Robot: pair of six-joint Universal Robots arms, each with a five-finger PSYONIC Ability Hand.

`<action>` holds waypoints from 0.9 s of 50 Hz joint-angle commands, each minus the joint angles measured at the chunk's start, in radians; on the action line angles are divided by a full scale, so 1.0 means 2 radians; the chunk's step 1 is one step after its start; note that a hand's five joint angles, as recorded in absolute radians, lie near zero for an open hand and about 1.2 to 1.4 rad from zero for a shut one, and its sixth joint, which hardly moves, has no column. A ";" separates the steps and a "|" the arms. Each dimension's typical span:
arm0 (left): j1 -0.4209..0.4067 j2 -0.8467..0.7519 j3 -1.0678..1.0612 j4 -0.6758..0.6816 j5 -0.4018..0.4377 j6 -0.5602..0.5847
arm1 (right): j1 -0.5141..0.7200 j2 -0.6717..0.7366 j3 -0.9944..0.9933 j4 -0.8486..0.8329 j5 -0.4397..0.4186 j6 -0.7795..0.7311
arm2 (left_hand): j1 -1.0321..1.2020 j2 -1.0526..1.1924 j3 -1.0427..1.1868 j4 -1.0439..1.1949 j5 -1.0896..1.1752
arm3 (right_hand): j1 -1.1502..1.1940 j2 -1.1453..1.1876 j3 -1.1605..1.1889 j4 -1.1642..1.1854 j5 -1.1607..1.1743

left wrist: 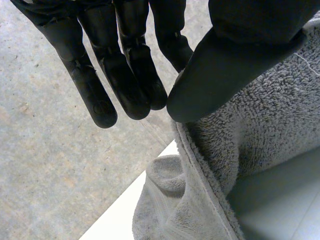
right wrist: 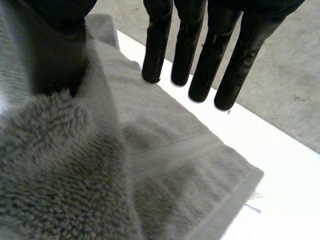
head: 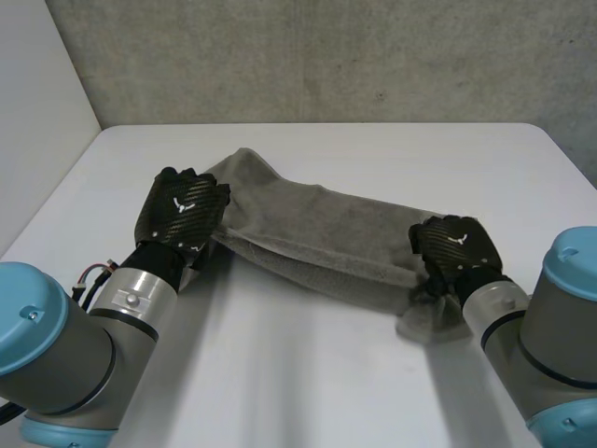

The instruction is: Fold the towel.

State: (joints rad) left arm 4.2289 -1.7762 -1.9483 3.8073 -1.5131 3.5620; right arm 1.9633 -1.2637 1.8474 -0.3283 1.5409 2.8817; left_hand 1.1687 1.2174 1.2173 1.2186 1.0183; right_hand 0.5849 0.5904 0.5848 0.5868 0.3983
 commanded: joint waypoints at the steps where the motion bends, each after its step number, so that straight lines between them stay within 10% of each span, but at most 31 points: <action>1: -0.002 -0.002 0.000 0.000 0.000 0.000 | -0.006 -0.003 0.007 0.005 0.000 -0.010 | 0.114 0.089 0.089 0.089 0.102 | -0.052 -0.055 -0.052 -0.053 -0.046; 6: 0.001 -0.005 0.000 0.001 0.001 0.000 | -0.009 -0.014 0.020 0.001 -0.003 -0.012 | 0.114 0.089 0.089 0.089 0.102 | 0.201 0.198 0.201 0.200 0.207; 7: 0.001 -0.005 0.000 0.001 0.001 0.000 | -0.013 -0.025 0.024 -0.001 -0.015 -0.015 | 0.114 0.089 0.089 0.089 0.102 | 0.404 0.401 0.404 0.403 0.410; 18: 0.006 -0.045 0.004 0.005 0.003 0.001 | -0.086 -0.086 0.061 0.005 -0.127 -0.013 | 0.114 0.089 0.089 0.089 0.102 | 0.406 0.403 0.406 0.405 0.412; 45: 0.054 -0.122 0.035 0.009 0.004 0.001 | -0.152 -0.095 0.063 0.023 -0.171 -0.013 | -0.134 -0.158 -0.158 -0.159 -0.146 | 0.406 0.403 0.406 0.405 0.412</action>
State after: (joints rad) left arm 4.3178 -2.0184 -1.8903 3.8246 -1.5059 3.5719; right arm 1.6826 -1.4378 1.9767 -0.3037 1.2050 2.8546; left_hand 0.7998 0.7975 0.7982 0.7973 0.6214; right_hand 1.3252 1.3257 1.3366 1.3287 1.1691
